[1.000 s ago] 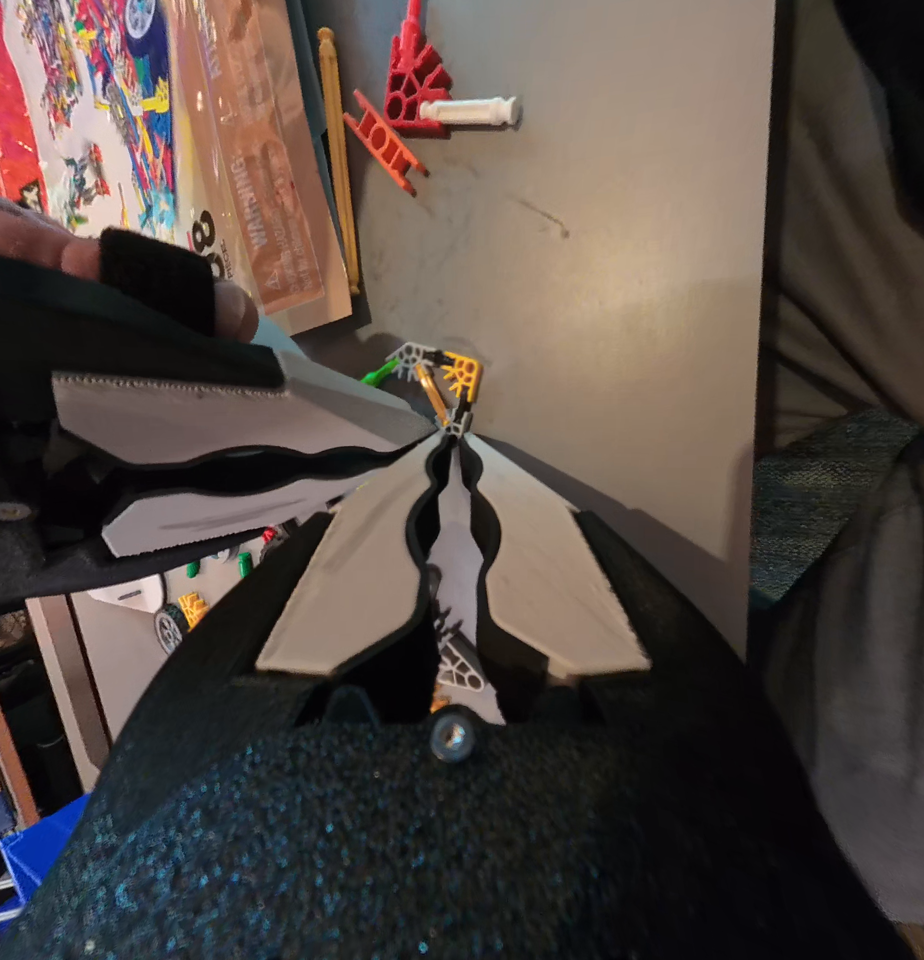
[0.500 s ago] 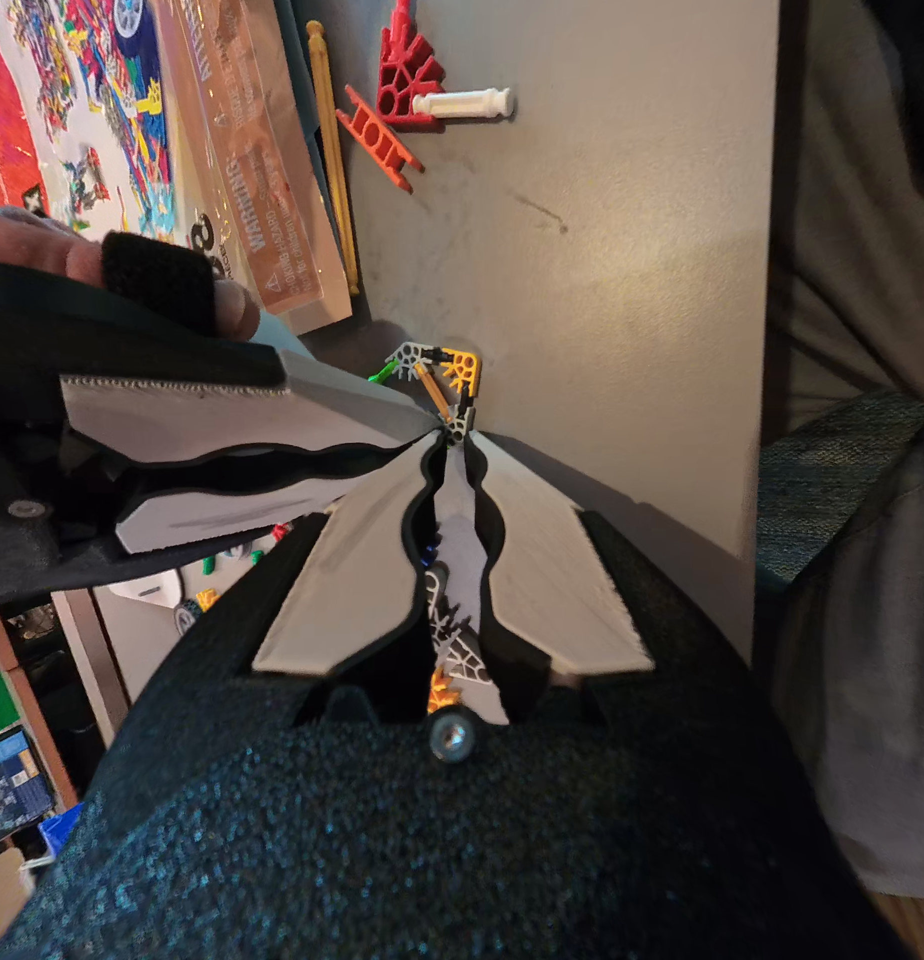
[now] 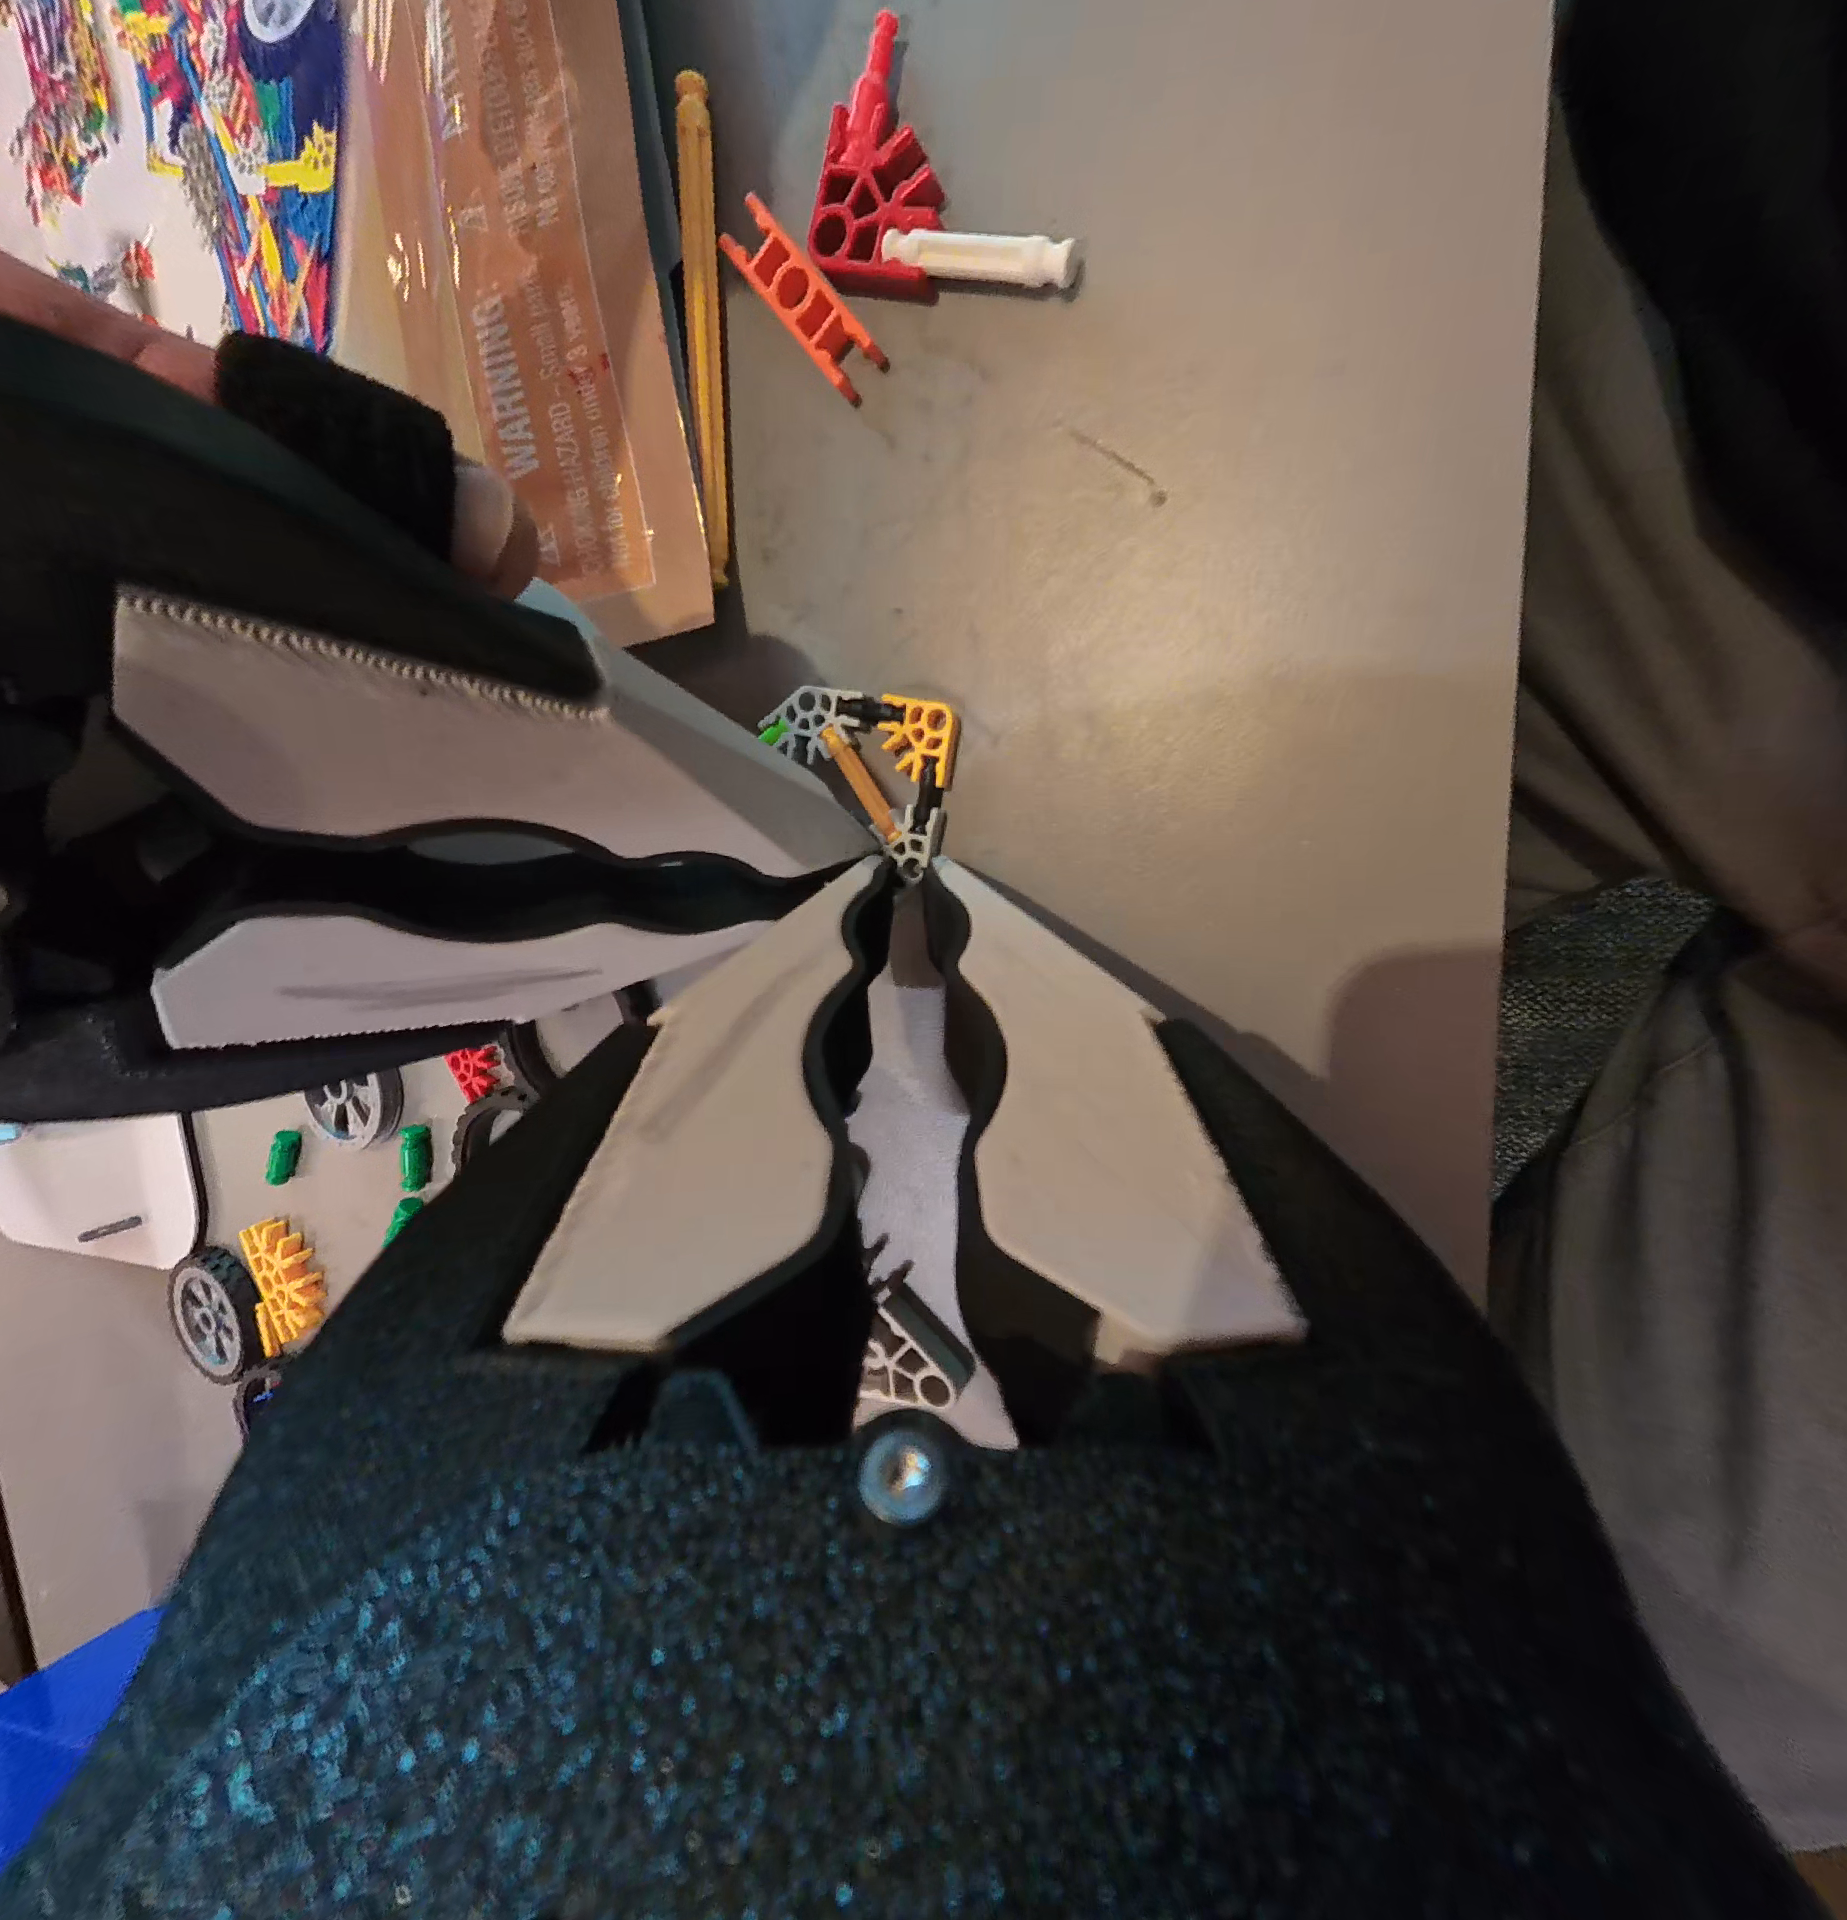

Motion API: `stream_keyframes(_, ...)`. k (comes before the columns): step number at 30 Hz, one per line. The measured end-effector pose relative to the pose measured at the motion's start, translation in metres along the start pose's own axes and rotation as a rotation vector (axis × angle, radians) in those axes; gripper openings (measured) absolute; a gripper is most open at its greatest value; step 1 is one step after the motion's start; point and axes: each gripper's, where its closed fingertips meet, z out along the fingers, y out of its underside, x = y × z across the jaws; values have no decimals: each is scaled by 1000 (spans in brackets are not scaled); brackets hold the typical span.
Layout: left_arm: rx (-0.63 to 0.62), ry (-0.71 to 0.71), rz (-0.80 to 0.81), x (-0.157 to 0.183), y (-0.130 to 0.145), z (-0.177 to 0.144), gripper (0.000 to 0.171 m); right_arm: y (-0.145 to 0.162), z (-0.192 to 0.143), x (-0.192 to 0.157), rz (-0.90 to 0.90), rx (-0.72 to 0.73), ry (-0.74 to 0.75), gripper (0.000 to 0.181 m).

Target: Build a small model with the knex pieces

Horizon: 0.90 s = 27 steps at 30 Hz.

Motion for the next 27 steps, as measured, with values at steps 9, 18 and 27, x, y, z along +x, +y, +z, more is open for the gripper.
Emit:
stream_keyframes(9, -1, -2, -15, -1, 0, 0, 5, 2, -3, 0, 24, 9, 29, 16)
stream_keyframes(18, -8, -1, -9, -1, -1, 1, 5, 0, -9, 9, 25, 34, 81, 7)
stream_keyframes(27, -18, 2, 3, -1, -1, 1, 4, 3, -3, 5, 6, -8, 63, 10)
